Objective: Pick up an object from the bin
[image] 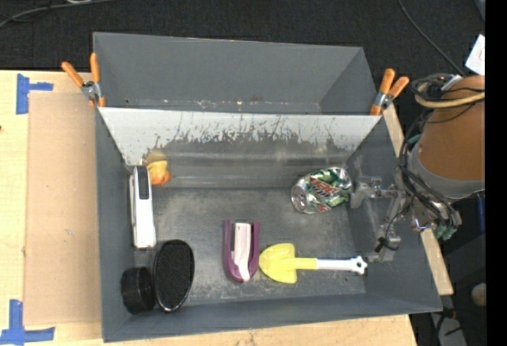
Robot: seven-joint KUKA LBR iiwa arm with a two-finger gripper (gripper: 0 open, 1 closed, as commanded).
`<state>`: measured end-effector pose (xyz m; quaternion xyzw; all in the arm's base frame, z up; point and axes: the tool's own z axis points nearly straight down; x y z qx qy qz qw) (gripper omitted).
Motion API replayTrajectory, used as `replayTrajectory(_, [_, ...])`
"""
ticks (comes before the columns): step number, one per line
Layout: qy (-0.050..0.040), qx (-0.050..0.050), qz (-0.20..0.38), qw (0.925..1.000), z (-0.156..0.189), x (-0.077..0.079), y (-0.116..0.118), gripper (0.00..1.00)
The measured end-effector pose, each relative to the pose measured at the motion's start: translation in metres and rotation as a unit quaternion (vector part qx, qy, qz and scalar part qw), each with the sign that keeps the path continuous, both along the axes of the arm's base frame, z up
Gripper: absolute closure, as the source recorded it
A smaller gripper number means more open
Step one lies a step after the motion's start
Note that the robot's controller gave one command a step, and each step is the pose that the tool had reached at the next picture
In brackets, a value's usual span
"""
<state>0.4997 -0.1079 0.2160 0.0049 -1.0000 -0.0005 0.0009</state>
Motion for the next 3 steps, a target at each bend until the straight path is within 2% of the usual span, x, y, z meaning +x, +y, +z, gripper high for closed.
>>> replayTrajectory(1, [0.0, 0.0, 0.001, 1.0, 0.0, 0.0, 0.0, 1.0])
replayTrajectory(2, [0.0, 0.0, 0.001, 1.0, 0.0, 0.0, 0.0, 1.0])
replayTrajectory(3, [-0.0008, 0.0, 0.078, 0.9969, -0.016, 0.01, 0.019, 1.0])
